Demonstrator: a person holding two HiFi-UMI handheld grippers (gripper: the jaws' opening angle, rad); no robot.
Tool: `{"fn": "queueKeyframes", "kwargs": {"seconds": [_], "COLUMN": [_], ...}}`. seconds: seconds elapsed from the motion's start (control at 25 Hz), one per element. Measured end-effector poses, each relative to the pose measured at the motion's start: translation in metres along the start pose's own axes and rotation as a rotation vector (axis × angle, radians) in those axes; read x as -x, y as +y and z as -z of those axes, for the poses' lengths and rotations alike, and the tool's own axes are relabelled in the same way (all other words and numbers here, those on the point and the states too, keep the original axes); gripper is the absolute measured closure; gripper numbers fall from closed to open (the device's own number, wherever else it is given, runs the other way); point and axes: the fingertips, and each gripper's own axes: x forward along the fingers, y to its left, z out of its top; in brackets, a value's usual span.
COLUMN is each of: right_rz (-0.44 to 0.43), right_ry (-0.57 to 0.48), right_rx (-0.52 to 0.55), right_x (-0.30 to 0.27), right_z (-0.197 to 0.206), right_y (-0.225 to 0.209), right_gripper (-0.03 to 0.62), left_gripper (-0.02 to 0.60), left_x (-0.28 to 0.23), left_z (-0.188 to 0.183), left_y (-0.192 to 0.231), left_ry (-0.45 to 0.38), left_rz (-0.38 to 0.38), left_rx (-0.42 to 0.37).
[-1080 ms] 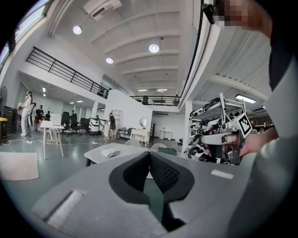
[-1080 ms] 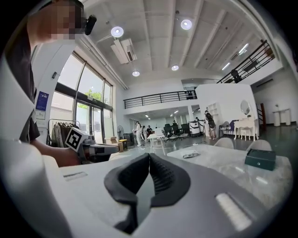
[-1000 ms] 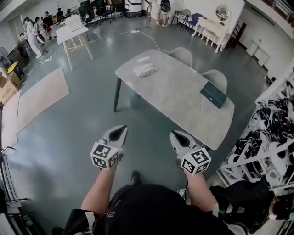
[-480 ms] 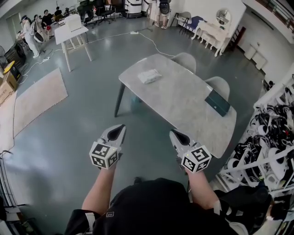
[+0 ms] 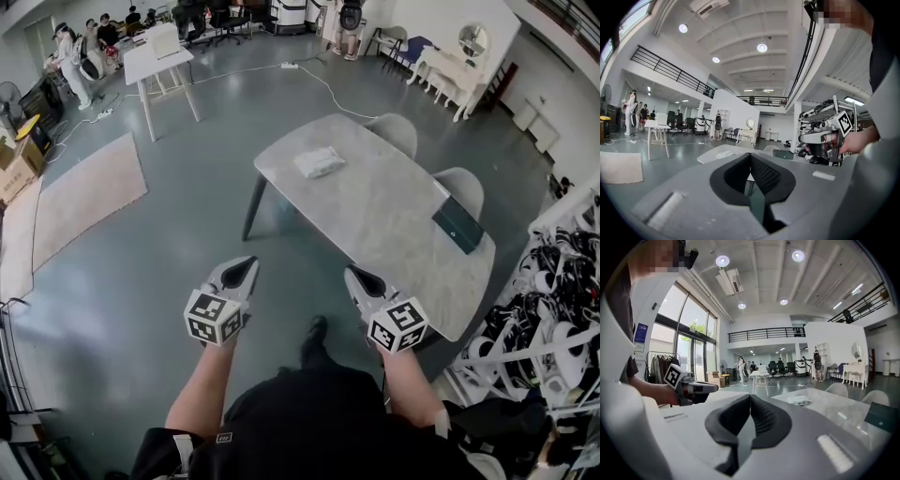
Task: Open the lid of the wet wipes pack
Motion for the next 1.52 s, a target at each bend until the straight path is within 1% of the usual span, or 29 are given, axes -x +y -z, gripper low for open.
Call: {"fn": "queueKeyframes", "kwargs": {"seconds": [0.12,0.24,0.64,0.88,1.0,1.2,1.4,1.52], "right_rz": [-0.021,-0.032,-0.058,-0.099,-0.121,-0.127,-0.105,-0.079], "right_ry": [-0.004,-0.005,0.019,0.027,0.023,0.02,0.034,0.04], "right_rx": [-0.013,-0.03,-0.078,-0.088,-0.085,-0.099,-0.096,-0.089], "right_x": [-0.017,-0.036,-0.104,-0.137,-0.147,-0.167,-0.198,-0.223], "right_z": [0.0,-0.001,0.005,0.003,-0.001,-0.008,-0.012,-0.022], "right_y": [-0.016,-0.043,-0.168,-0.229,-0.248,-0.265,-0.277,-0.284], "right_gripper": [0.592,0.592,0.592,0.591,0.592,0.592,0.592,0.592], "left_gripper": [0.571,0.572,0.572,0.571,0.571,0.571,0.571,0.571], "left_x": [-0.017,-0.045,-0.188,-0.259,-0.281,-0.305,-0.33,-0.345], "left_z": [-0.001,-0.003,-0.014,-0.023,-0.032,-0.041,-0.049,-0.057], "left_y": [0.01,0.021,0.048,0.06,0.061,0.073,0.099,0.124], "left_ry": [0.018,0.033,0.096,0.121,0.12,0.128,0.121,0.112], "left_rz": [-0.01,-0.022,-0.015,-0.032,-0.038,-0.035,-0.006,0.018], "left_rx": [-0.004,-0.008,-0.012,-0.022,-0.04,-0.052,-0.068,-0.075]}}
